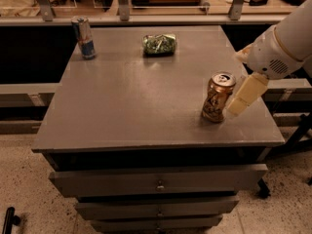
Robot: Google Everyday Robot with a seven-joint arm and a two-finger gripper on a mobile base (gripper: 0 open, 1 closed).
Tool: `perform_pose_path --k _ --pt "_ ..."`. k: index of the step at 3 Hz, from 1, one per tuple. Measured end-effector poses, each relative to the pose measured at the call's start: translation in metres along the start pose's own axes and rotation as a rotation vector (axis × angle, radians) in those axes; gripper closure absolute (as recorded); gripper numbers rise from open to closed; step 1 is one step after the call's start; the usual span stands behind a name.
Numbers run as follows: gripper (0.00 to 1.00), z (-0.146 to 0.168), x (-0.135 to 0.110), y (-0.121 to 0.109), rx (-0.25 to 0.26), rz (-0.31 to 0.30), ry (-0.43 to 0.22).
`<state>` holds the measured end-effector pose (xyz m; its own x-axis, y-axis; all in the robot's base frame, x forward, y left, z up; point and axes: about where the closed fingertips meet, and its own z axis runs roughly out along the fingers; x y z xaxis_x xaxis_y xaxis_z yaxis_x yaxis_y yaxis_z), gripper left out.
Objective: Move orange can near green can
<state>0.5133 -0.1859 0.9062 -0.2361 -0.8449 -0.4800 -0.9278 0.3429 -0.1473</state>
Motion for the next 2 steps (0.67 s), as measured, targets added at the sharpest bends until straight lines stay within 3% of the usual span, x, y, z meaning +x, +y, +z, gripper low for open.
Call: perform_pose_path --k 1,2 --pt "0.00 0.0073 -0.0065 0.0004 -0.023 0.001 -0.028" --pt "0.18 0.0075 -0.0076 0.0012 -0.023 -0.002 -0.027"
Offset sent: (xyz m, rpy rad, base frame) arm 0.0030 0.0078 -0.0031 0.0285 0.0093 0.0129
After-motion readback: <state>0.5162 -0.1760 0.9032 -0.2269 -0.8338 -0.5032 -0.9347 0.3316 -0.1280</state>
